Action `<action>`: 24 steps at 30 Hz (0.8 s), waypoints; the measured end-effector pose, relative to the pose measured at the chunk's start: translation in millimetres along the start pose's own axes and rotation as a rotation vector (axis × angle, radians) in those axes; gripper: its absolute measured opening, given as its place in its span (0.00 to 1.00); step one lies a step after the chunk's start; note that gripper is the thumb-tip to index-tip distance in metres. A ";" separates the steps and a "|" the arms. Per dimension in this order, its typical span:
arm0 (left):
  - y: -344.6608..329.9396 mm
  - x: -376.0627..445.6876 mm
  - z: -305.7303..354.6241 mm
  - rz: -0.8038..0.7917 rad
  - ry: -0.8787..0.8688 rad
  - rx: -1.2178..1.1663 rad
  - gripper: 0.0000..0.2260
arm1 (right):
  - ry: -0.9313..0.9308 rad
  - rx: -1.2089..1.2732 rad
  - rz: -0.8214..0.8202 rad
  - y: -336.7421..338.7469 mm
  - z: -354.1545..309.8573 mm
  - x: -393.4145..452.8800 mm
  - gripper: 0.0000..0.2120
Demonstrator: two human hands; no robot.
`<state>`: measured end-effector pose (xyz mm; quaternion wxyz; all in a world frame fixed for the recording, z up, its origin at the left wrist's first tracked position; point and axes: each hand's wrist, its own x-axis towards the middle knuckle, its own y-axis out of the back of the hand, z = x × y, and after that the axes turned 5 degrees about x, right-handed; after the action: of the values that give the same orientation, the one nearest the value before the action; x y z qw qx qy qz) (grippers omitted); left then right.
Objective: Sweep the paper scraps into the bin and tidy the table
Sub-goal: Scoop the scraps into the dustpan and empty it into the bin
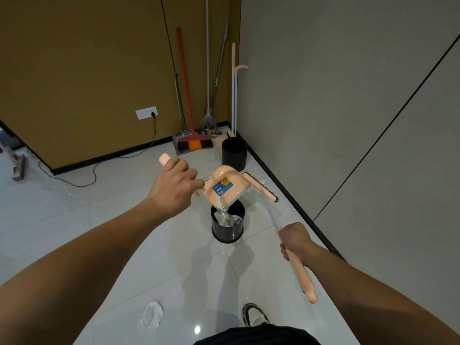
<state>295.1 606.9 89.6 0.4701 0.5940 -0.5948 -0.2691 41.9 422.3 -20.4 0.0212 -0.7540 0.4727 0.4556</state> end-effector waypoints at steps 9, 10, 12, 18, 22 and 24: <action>-5.0 -6.0 -25.9 -0.008 0.073 0.014 0.14 | 0.023 0.032 0.006 -12.2 -3.0 -10.8 0.06; -6.7 -7.8 -29.2 0.000 0.088 0.017 0.13 | 0.025 0.038 0.007 -14.5 -3.6 -12.0 0.06; -11.2 -11.0 -35.8 0.031 0.127 0.013 0.13 | 0.026 0.057 0.004 -19.8 -3.7 -14.0 0.07; -32.0 -14.7 -57.0 0.054 0.249 0.005 0.09 | 0.017 0.083 0.030 -37.9 -3.8 -2.3 0.06; -57.5 -11.0 -82.4 0.067 0.351 0.003 0.07 | -0.025 0.091 0.029 -44.3 -31.6 28.3 0.06; -75.5 -8.0 -97.0 0.072 0.401 0.005 0.05 | -0.045 0.088 0.045 -47.2 -51.8 50.3 0.06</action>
<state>413.4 626.4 61.4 0.5868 0.6151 -0.5111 -0.1270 117.9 389.6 -44.6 0.0546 -0.7313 0.5083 0.4515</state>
